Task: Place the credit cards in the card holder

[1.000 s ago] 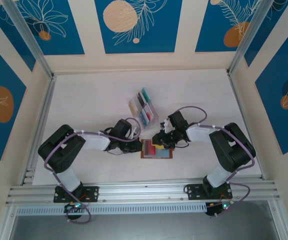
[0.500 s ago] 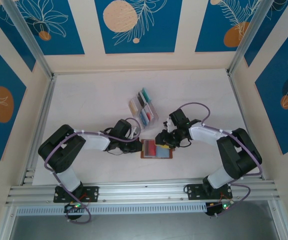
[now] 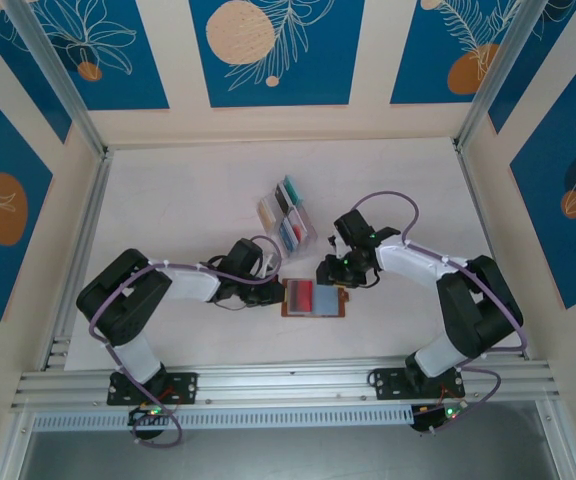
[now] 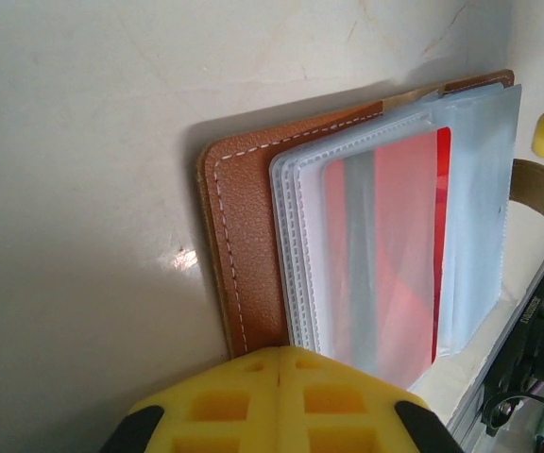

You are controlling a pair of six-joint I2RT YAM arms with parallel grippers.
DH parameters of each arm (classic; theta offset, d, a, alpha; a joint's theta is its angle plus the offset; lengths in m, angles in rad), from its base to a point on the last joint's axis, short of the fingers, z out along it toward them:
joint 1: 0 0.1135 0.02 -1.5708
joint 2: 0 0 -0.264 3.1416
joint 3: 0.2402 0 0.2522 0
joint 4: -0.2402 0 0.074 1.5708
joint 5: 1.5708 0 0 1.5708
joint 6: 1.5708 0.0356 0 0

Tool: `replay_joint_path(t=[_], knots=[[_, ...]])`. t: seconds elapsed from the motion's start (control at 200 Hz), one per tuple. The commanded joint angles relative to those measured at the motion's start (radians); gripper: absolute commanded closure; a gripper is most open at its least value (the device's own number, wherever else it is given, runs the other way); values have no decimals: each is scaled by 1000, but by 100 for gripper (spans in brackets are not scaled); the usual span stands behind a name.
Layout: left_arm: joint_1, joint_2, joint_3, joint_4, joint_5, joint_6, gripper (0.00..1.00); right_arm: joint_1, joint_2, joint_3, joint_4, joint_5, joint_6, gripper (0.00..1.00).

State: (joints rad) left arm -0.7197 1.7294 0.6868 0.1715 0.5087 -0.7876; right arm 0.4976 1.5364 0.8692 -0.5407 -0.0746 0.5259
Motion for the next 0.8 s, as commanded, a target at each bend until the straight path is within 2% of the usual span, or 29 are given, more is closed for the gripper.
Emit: replay_joint_path(t=[0.0, 0.23, 0.48, 0.795], knots=[[-17, 107, -59, -125, -107, -1, 98, 6, 19, 12, -32, 11, -14, 56], [-17, 107, -59, -123, -107, -2, 98, 11, 45, 17, -37, 28, -5, 55], [-16, 111, -65, -118, -107, -3, 98, 9, -35, 23, -72, 59, -11, 52], [-17, 104, -71, -116, -107, -7, 99, 9, 38, 22, -42, 12, -11, 53]])
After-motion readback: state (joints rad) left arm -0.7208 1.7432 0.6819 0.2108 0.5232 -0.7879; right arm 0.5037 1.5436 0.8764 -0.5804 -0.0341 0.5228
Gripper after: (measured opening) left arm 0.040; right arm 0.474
